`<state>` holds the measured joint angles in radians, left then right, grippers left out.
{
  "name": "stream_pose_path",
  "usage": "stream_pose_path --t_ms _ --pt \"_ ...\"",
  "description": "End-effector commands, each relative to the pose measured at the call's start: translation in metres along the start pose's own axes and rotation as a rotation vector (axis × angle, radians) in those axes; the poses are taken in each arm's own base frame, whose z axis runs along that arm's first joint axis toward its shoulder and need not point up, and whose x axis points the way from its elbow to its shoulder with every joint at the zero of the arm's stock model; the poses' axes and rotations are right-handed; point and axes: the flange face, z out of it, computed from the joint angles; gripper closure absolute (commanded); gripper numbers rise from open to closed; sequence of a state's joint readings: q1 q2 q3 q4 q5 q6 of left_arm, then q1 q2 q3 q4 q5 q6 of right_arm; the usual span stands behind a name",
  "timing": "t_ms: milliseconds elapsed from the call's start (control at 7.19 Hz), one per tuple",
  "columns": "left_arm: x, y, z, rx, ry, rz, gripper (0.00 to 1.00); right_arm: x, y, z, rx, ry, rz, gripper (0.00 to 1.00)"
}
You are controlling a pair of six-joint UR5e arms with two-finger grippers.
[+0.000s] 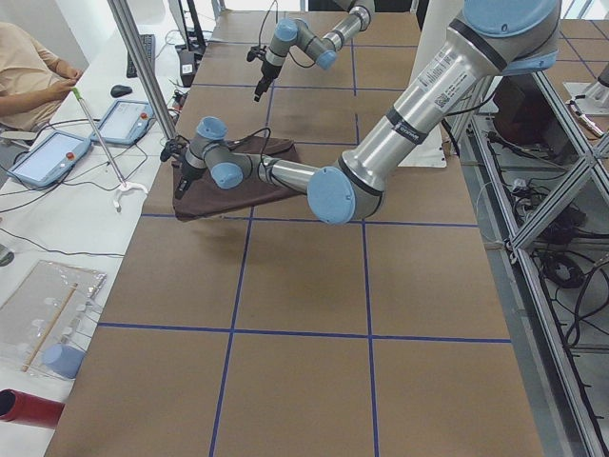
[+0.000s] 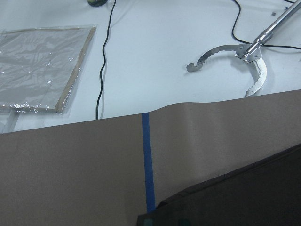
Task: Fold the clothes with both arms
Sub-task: 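Drag the shirt side with the left gripper away from the robot, then bring the right gripper to the shirt collar and press the folded edge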
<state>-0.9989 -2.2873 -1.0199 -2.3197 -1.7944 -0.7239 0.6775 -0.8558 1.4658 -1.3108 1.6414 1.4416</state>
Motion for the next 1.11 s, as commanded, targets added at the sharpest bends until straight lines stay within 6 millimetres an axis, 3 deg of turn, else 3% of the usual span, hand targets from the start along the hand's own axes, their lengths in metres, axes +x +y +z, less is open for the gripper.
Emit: stream_pose_path --t_ms 0,278,696,974 --pt "-0.008 0.014 -0.023 0.004 0.062 0.016 0.00 -0.067 0.031 0.017 0.037 0.010 0.061 0.33" --pt "-0.008 0.014 -0.023 0.003 0.063 0.013 0.00 -0.096 0.070 0.038 0.047 0.042 0.021 0.43" --pt "-0.006 0.015 -0.023 0.002 0.064 0.009 0.00 -0.095 0.104 0.053 0.044 0.065 -0.011 0.44" --pt "-0.008 0.018 -0.021 -0.001 0.062 0.009 0.00 -0.097 0.115 0.054 0.045 0.064 -0.020 0.45"
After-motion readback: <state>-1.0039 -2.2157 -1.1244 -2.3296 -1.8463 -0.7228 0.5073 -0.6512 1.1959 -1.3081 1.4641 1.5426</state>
